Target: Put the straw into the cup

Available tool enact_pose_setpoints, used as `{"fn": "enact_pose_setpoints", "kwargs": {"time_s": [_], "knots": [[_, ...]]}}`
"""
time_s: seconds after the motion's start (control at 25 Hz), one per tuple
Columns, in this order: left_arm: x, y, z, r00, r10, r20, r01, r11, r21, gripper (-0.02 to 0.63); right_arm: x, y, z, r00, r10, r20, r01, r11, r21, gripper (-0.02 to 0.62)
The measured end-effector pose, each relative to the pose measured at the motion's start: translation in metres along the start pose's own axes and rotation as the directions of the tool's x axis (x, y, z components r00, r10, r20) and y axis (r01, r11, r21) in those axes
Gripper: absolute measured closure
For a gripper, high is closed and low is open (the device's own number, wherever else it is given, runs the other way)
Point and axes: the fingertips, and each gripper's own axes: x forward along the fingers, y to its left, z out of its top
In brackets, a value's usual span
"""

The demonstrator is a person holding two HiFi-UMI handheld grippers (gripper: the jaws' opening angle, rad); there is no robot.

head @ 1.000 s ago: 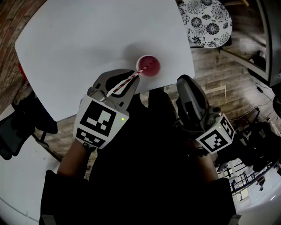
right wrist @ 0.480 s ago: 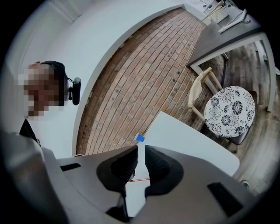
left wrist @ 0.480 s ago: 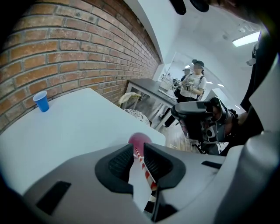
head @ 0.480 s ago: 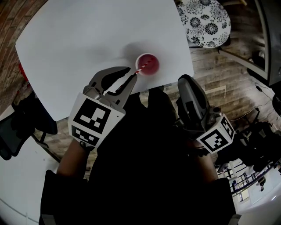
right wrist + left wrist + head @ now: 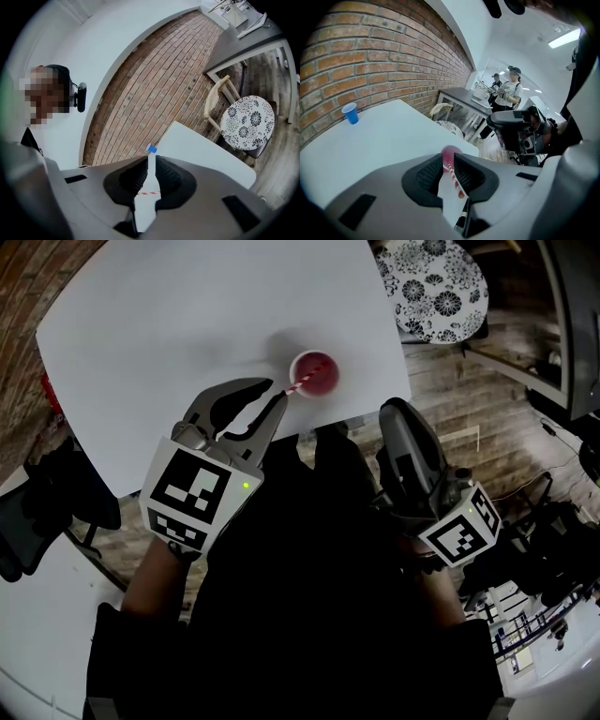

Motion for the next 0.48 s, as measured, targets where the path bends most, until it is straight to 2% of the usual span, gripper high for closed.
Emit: {"fn": "enact_pose_setpoints", "kwargs": {"time_s": [0.48], "knots": [[-0.035, -0.009, 0.009, 0.995, 0.056, 0.082, -0.055, 0.998, -0.014, 0.541, -0.015, 0.035, 0.009, 0.999, 0.035, 0.021, -0.033, 0.994, -0.105, 0.531]]}}
